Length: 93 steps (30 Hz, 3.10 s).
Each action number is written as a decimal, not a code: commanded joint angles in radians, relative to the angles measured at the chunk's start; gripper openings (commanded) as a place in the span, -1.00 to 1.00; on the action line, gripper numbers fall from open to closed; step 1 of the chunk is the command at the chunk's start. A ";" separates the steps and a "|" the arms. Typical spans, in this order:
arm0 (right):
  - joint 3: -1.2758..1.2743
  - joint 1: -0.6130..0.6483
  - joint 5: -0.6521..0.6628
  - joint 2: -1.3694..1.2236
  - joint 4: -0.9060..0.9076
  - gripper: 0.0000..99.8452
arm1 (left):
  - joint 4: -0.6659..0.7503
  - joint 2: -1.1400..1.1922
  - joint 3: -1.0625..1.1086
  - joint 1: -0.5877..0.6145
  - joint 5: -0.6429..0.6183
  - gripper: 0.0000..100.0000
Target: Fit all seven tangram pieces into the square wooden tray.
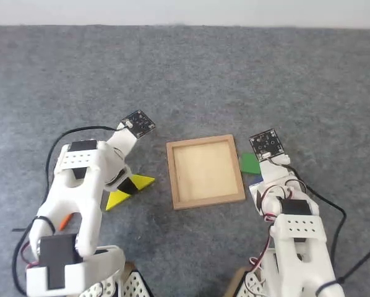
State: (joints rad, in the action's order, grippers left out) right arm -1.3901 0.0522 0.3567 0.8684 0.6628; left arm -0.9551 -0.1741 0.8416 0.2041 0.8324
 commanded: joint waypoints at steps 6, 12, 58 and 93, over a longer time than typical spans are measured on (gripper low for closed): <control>0.011 -0.008 -0.003 0.030 -0.018 -0.69 | -0.055 0.054 -0.047 0.005 0.055 -0.36; 0.011 -0.008 -0.003 0.031 -0.018 -0.69 | -0.150 0.196 -0.183 0.000 0.008 -0.36; 0.011 -0.008 -0.003 0.038 -0.012 -0.69 | -0.089 0.091 -0.077 -0.041 0.044 -0.42; 0.011 -0.005 -0.003 0.038 -0.010 -0.69 | -0.078 -0.499 0.211 -0.031 -0.005 -0.33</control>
State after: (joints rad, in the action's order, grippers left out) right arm -1.3901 0.0522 0.3567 0.8684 0.6613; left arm -1.0395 -0.6559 1.0564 0.1703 0.7679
